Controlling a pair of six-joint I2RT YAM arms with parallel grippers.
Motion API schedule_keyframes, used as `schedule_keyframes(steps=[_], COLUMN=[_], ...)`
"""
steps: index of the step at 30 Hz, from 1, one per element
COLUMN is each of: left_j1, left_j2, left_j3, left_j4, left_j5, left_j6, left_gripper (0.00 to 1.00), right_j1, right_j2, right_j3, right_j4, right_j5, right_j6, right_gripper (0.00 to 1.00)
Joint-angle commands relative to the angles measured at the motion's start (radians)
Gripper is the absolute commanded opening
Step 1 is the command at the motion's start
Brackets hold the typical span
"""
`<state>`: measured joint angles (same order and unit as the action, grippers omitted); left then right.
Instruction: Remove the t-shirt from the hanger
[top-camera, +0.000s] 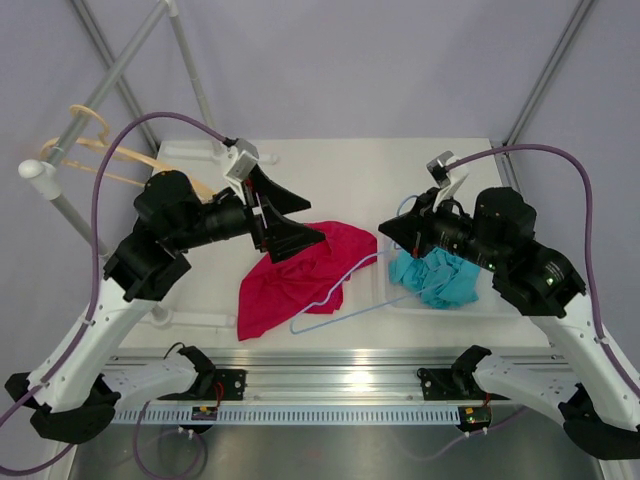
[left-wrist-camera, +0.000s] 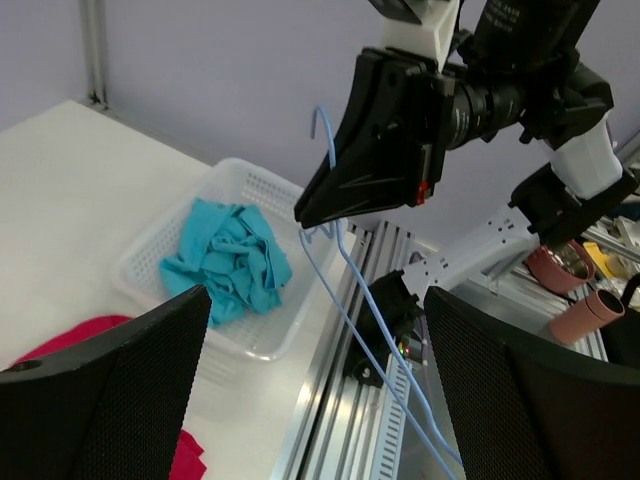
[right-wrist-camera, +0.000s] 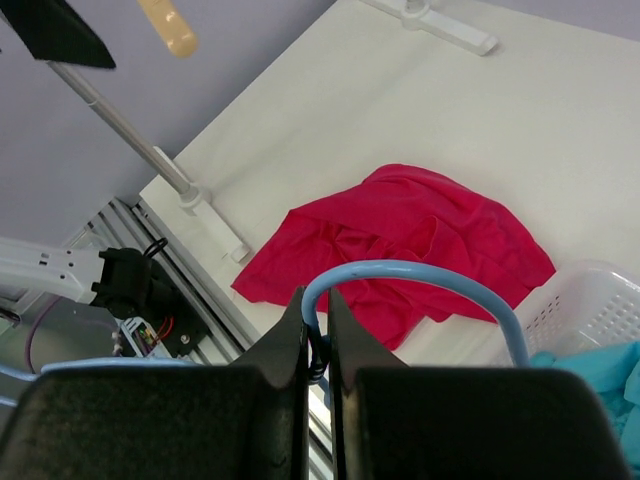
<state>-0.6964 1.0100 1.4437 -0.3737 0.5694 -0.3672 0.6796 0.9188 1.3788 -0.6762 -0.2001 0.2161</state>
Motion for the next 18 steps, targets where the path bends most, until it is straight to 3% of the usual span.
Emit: schedule_keyframes(steps=[1, 9, 14, 18], left_j1=[-0.008, -0.048, -0.066, -0.081], left_j2=[0.007, 0.059, 0.094, 0.133], left_j3=[-0.049, -0.095, -0.097, -0.066], left_j4=[-0.042, -0.125, -0.175, -0.263], left_j5=[0.093, 0.05, 0.026, -0.038], left_j6=[0.007, 0.089, 0.129, 0.171], left_gripper=[0.89, 0.86, 0.75, 0.61], right_j1=[0.0, 0.0, 0.0, 0.0], right_j2=[0.029, 0.13, 0.178, 0.189], right_j3=[-0.02, 0.025, 0.049, 0.051], right_j4=[0.081, 0.121, 0.124, 0.136], right_j5=[0.057, 0.174, 0.194, 0.195], right_j6=[0.043, 0.066, 0.052, 0.052], right_gripper=[0.0, 0.0, 0.0, 0.0])
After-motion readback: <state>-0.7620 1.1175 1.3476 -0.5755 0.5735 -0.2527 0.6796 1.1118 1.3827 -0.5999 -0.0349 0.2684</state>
